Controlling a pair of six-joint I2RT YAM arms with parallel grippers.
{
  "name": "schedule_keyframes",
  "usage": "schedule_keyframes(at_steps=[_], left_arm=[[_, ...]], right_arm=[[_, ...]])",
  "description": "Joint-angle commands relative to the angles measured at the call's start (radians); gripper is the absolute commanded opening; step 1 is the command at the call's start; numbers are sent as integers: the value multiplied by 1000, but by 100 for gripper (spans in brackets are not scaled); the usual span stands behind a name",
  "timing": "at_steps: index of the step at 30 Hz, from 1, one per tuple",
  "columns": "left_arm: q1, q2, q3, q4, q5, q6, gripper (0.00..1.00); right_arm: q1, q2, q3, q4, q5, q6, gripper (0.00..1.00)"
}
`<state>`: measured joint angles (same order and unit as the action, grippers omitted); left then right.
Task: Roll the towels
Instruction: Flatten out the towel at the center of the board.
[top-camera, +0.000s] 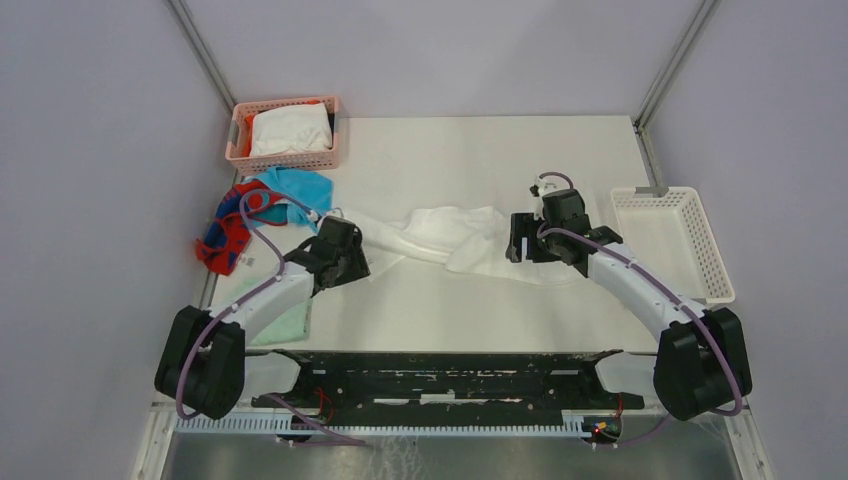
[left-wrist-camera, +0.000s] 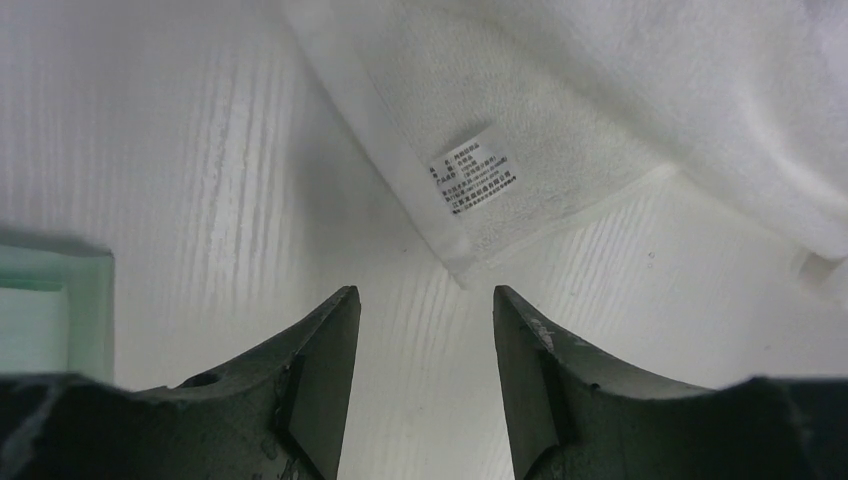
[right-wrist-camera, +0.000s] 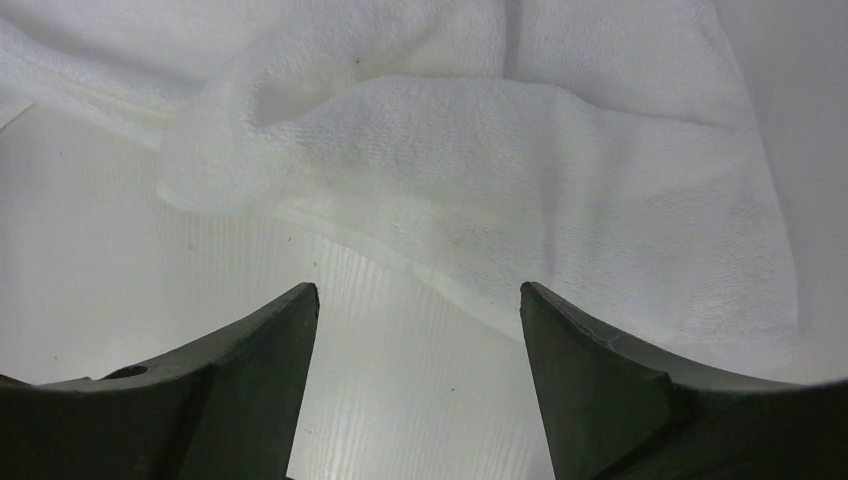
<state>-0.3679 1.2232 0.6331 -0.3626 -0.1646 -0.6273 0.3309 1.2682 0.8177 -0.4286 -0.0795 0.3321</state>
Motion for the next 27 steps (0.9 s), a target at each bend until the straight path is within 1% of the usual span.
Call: schedule_keyframes(at_steps=[1, 7, 13, 19, 25, 27], left_arm=[[-72, 84, 46, 17, -85, -41, 59], [-119, 197, 108, 13, -168, -27, 59], [-135, 237, 141, 16, -187, -25, 60], [-150, 280, 134, 15, -193, -28, 58], [-184, 351, 136, -15, -211, -31, 54], [-195, 376, 138, -26, -217, -32, 47]], right_arm=[[-4, -34, -13, 19, -16, -13, 82], [-3, -56, -30, 24, -17, -18, 83], [-3, -64, -45, 31, -18, -21, 83], [-4, -67, -50, 40, -19, -21, 83], [-3, -69, -52, 44, -17, -21, 83], [-3, -67, -52, 44, -20, -20, 83]])
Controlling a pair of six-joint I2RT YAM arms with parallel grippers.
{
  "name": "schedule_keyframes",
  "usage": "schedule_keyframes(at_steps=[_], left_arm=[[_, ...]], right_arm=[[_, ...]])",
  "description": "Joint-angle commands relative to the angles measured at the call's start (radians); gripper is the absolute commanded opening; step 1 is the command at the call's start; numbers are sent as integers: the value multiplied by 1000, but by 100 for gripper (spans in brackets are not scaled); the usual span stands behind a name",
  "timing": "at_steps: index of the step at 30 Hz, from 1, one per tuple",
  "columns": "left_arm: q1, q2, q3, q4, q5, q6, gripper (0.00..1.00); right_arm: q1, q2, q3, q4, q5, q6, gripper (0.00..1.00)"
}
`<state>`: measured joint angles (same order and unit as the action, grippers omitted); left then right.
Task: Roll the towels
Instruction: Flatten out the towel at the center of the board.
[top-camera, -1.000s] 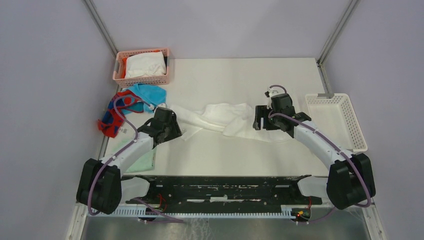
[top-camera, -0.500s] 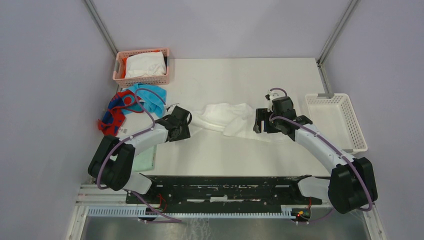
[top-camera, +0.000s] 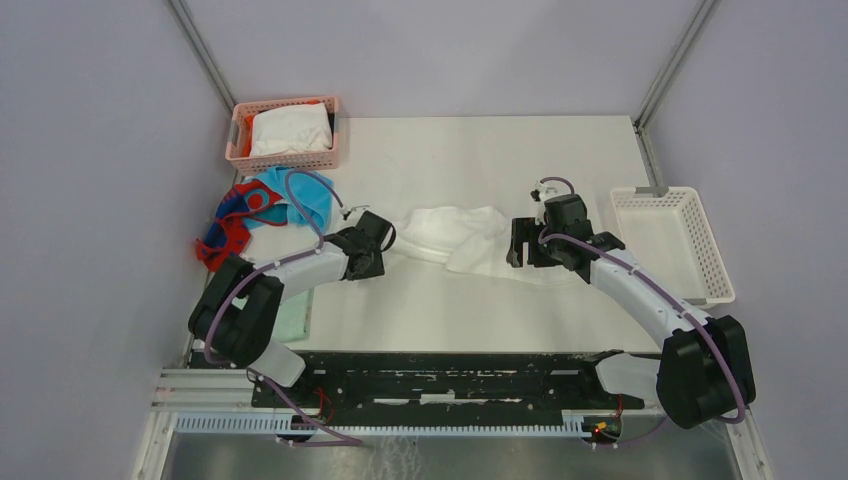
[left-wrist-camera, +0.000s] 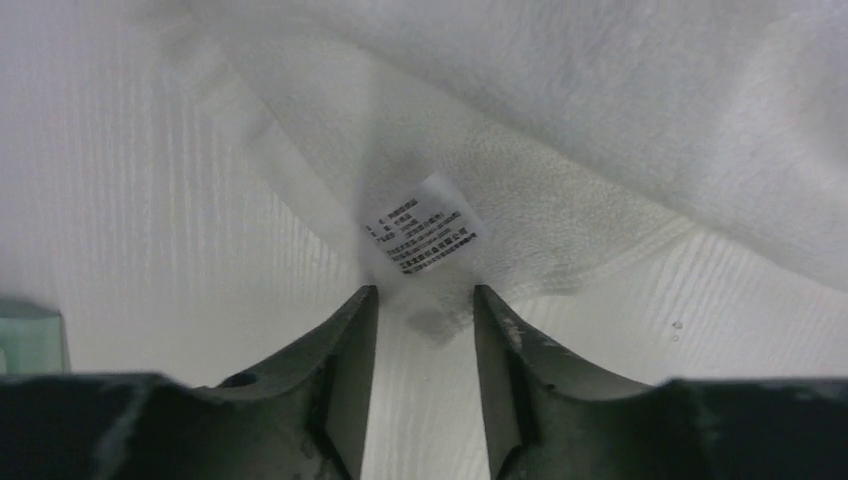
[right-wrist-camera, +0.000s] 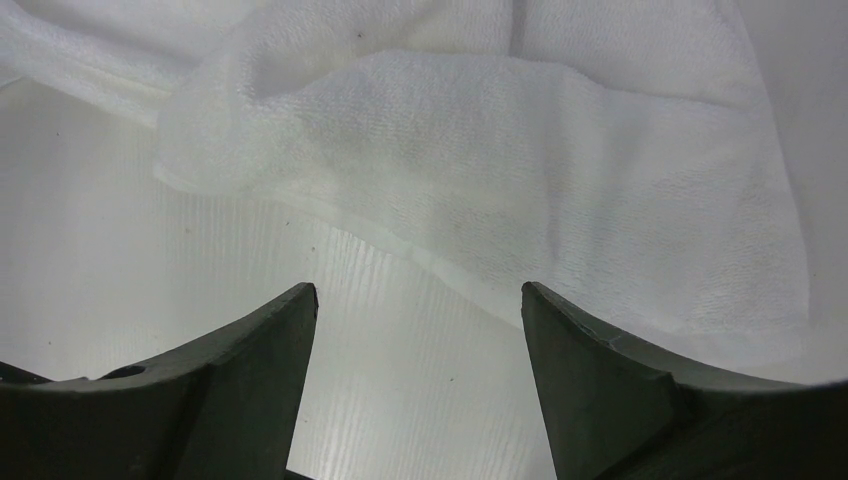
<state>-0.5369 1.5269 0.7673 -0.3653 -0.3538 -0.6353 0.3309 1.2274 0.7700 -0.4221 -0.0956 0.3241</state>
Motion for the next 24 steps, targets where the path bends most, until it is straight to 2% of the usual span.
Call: schedule_keyframes(at_steps=[1, 6, 11, 16, 24], left_arm=[[-30, 76, 1, -23, -27, -26, 42], [-31, 5, 9, -60, -61, -8, 4], [-29, -170, 124, -203, -198, 69, 3], [-28, -287, 220, -286, -235, 152, 3], [-28, -359, 271, -301, -174, 279, 3]], right_arm=[[-4, -27, -5, 37, -3, -13, 83], [-3, -31, 0, 25, 3, -21, 82], [-4, -20, 7, 9, 8, -20, 82], [13, 19, 19, -1, -2, -35, 80], [231, 80, 72, -17, 138, -77, 81]])
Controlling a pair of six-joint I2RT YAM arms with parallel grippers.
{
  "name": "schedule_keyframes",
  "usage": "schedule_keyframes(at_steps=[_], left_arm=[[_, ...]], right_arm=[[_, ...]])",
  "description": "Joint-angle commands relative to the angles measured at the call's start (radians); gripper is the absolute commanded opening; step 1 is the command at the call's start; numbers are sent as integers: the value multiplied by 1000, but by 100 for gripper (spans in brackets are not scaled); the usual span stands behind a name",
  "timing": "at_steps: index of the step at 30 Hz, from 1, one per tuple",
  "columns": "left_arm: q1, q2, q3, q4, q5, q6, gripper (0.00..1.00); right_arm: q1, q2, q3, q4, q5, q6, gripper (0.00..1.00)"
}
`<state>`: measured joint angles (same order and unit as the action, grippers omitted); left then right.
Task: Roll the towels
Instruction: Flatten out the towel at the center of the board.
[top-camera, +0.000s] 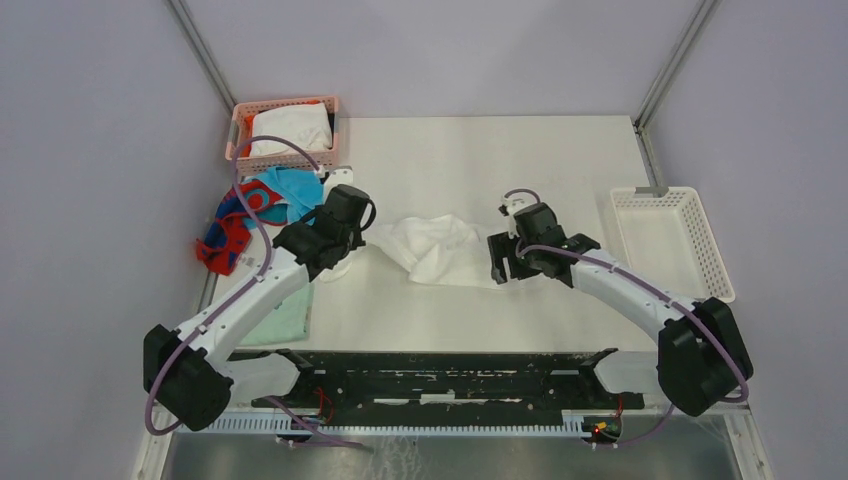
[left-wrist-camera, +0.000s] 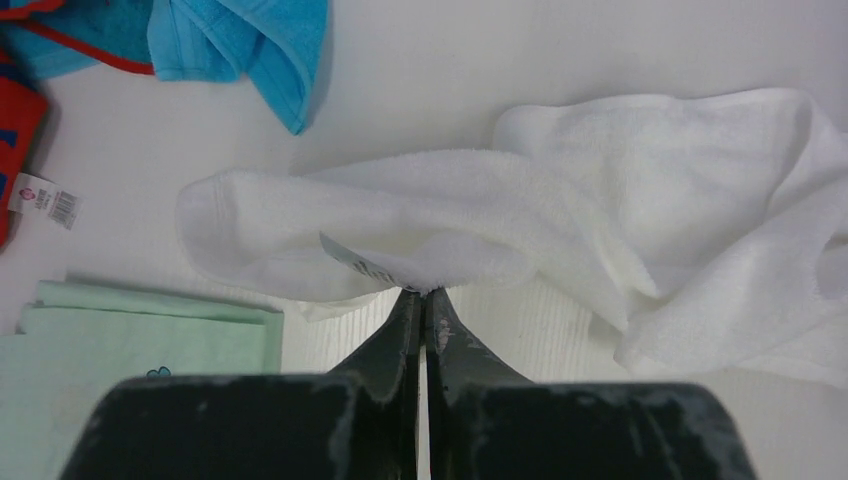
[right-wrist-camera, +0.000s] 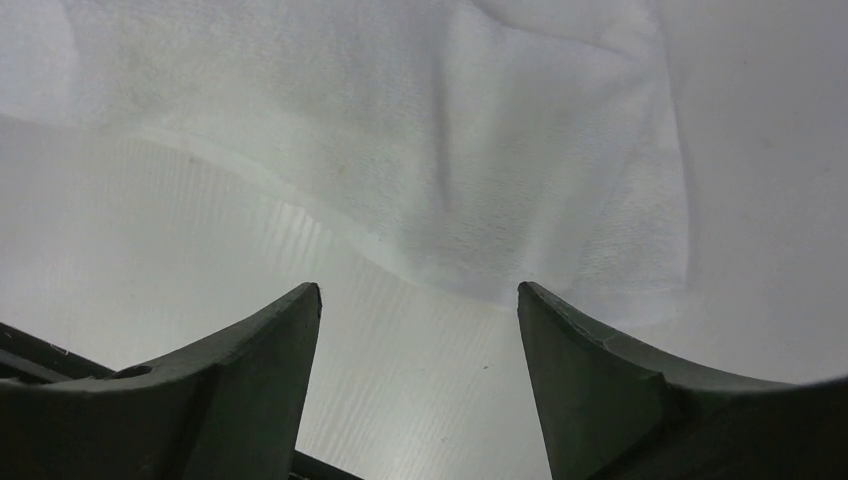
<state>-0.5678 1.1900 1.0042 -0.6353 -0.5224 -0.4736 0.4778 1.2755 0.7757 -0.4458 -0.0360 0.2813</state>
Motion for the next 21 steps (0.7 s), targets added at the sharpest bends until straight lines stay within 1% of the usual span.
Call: schedule_keyframes(at_steps=[1, 5, 8, 11, 14, 16, 18, 19, 21], left_arm=[[3, -29, 36, -27, -4, 137, 3], [3, -52, 19, 11, -7, 201, 3], [3, -65, -18, 60, -8, 218, 3], [3, -72, -44, 85, 2, 220, 3], [3, -77, -62, 97, -3, 225, 3], [3, -82, -71, 97, -10, 227, 3], [3, -90, -78, 97, -18, 227, 3], [3, -95, -81, 98, -22, 227, 3], [4, -107, -87, 97, -35, 227, 3]], right_arm=[[107, 50, 73, 7, 89, -36, 81], [165, 123, 104, 8, 113, -45, 81], [200, 179, 126, 10, 148, -49, 81], [209, 240, 144, 9, 198, -46, 80], [210, 288, 154, 22, 229, -32, 77], [210, 316, 157, 33, 244, -25, 74], [211, 342, 162, 36, 248, -25, 68], [210, 354, 168, 31, 248, -25, 64], [210, 362, 176, 19, 237, -27, 49]])
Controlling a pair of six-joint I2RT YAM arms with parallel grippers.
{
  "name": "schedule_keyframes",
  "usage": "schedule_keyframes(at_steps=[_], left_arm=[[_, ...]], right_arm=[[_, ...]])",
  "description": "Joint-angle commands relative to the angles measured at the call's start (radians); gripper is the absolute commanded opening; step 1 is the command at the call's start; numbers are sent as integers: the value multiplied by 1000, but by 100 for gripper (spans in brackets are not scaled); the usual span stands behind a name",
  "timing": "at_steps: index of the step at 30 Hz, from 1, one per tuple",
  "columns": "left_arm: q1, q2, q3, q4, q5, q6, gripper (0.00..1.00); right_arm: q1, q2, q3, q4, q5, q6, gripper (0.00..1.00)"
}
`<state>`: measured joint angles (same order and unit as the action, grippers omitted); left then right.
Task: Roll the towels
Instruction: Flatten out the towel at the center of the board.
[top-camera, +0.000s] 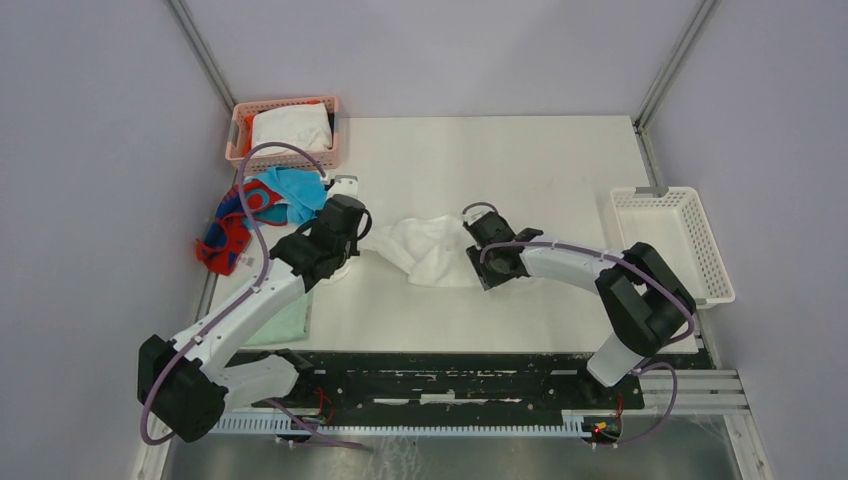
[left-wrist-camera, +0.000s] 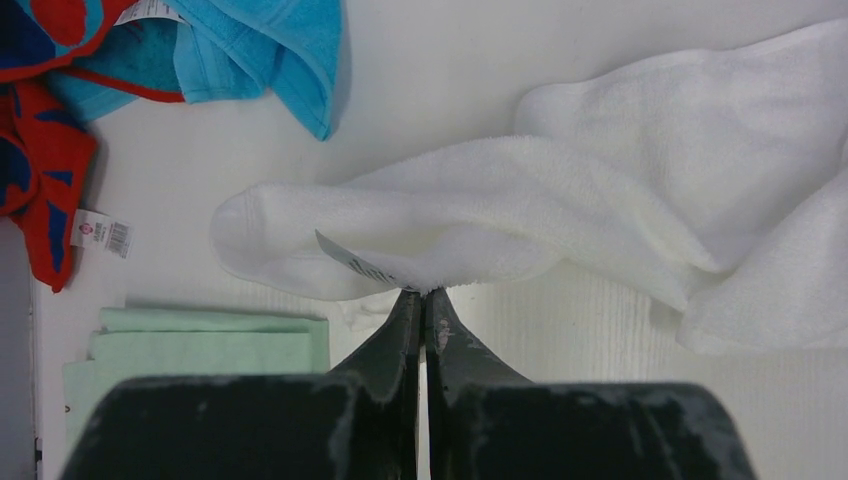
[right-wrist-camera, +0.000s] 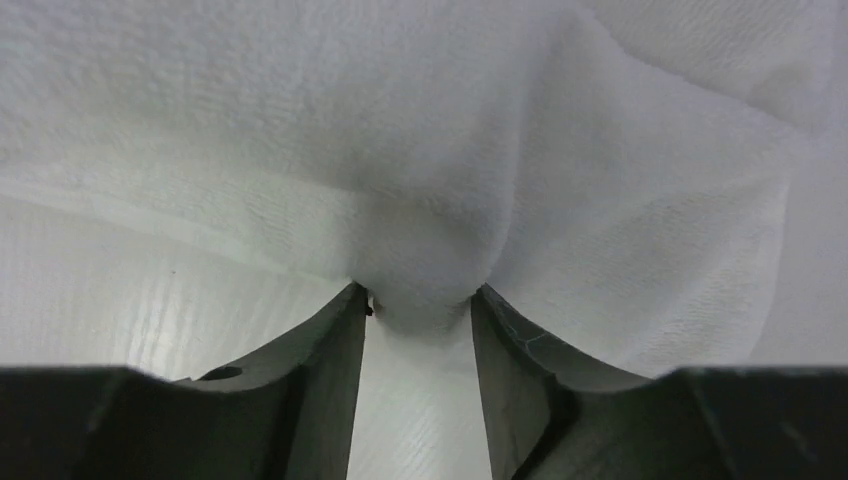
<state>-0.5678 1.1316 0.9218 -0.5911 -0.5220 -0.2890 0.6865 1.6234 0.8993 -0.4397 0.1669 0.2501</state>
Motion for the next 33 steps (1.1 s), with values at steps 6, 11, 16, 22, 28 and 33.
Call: schedule_keyframes(at_steps=[6, 11, 16, 22, 28, 33], left_arm=[[4, -57, 2, -9, -147, 13, 3], [8, -101, -15, -12, -206, -5, 3], [12, -153, -43, 6, -223, 6, 3], [15, -180, -66, 28, -169, 21, 3], [24, -202, -80, 46, -140, 31, 3], [27, -173, -79, 66, -58, 41, 3]], right_arm=[[-18, -101, 112, -101, -3, 20, 0], [-199, -190, 269, -253, -186, 23, 0], [-435, -165, 433, -347, -335, 62, 0], [-690, -11, 553, -274, -413, 255, 5], [-819, 157, 635, -229, -498, 340, 26], [-819, 208, 675, -290, -400, 230, 47]])
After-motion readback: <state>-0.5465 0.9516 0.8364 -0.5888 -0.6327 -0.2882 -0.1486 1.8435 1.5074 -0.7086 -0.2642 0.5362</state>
